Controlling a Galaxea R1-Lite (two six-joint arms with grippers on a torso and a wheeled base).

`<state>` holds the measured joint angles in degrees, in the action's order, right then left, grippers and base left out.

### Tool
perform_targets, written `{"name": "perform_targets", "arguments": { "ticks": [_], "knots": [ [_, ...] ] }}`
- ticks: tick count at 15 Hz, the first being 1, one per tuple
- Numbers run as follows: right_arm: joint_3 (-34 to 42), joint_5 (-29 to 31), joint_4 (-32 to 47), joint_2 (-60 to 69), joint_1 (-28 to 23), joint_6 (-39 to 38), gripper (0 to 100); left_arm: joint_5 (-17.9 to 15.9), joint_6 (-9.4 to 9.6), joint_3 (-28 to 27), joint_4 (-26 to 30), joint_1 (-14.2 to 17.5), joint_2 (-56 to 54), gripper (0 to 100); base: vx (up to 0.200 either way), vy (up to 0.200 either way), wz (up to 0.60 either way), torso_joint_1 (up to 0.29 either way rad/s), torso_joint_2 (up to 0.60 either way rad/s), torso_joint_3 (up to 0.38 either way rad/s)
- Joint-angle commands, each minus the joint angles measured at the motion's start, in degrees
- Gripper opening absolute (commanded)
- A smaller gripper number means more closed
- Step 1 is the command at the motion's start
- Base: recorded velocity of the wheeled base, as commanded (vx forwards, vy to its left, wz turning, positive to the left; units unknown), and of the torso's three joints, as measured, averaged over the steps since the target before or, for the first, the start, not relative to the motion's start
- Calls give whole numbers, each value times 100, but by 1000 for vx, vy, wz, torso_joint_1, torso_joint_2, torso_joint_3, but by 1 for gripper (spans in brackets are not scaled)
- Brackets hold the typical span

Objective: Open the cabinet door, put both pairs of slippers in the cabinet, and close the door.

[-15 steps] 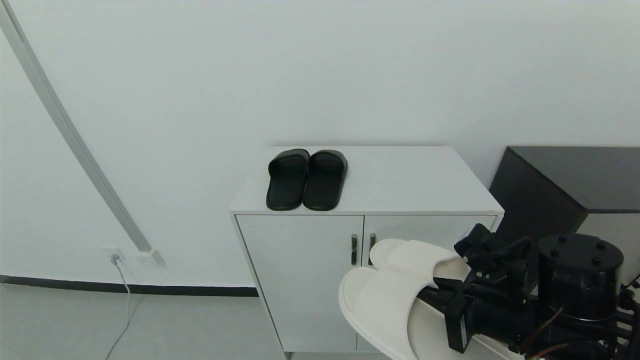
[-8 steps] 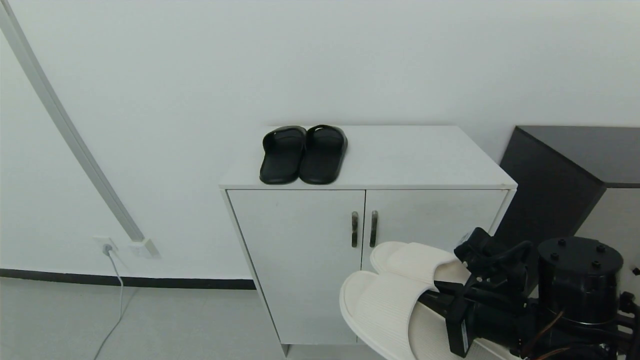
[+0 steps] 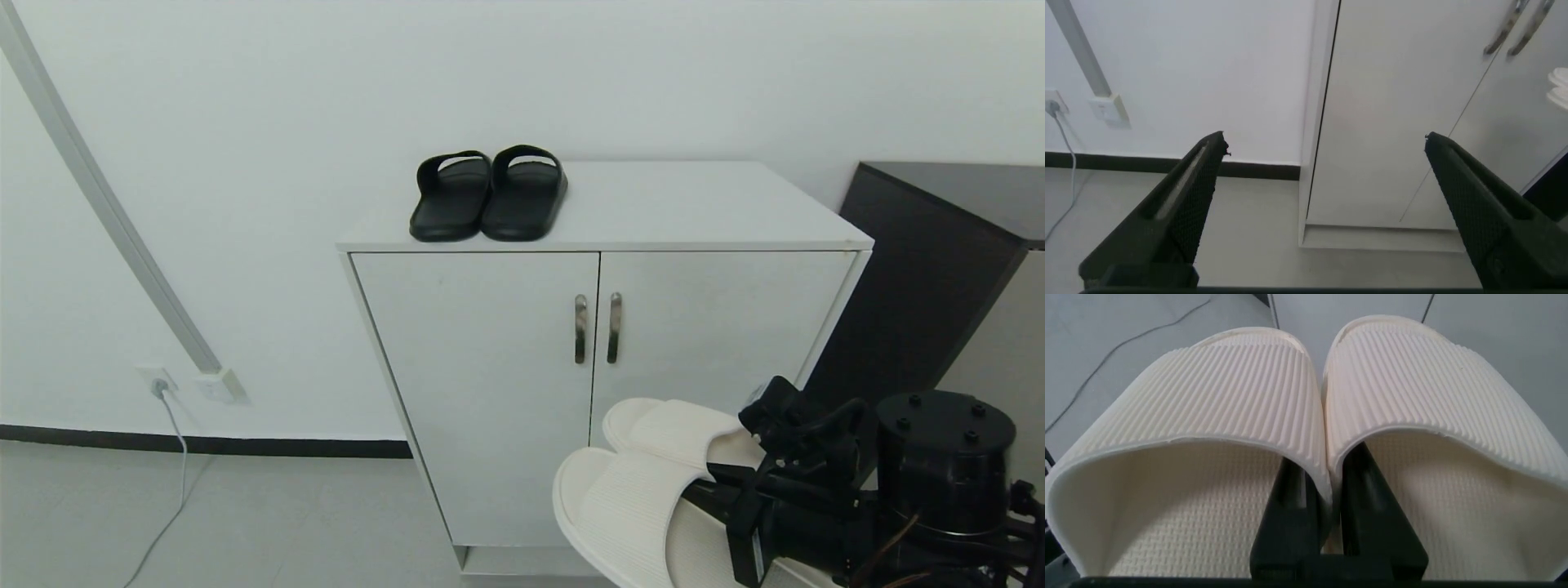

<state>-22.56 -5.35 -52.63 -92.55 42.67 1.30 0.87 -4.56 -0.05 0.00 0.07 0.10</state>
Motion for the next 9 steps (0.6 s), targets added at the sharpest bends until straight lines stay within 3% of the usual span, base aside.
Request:
{"name": "perform_targets", "arguments": {
  "ticks": [1, 9],
  "knots": [
    [-11, 8, -11, 0, 5, 1, 0, 1, 8, 5, 0, 1, 8, 100, 0, 0, 0, -154, 486, 320],
    [59, 17, -63, 18, 22, 10, 0, -16, 52, 5, 9, 1, 8, 100, 0, 0, 0, -116, 463, 344]
  ]
}}
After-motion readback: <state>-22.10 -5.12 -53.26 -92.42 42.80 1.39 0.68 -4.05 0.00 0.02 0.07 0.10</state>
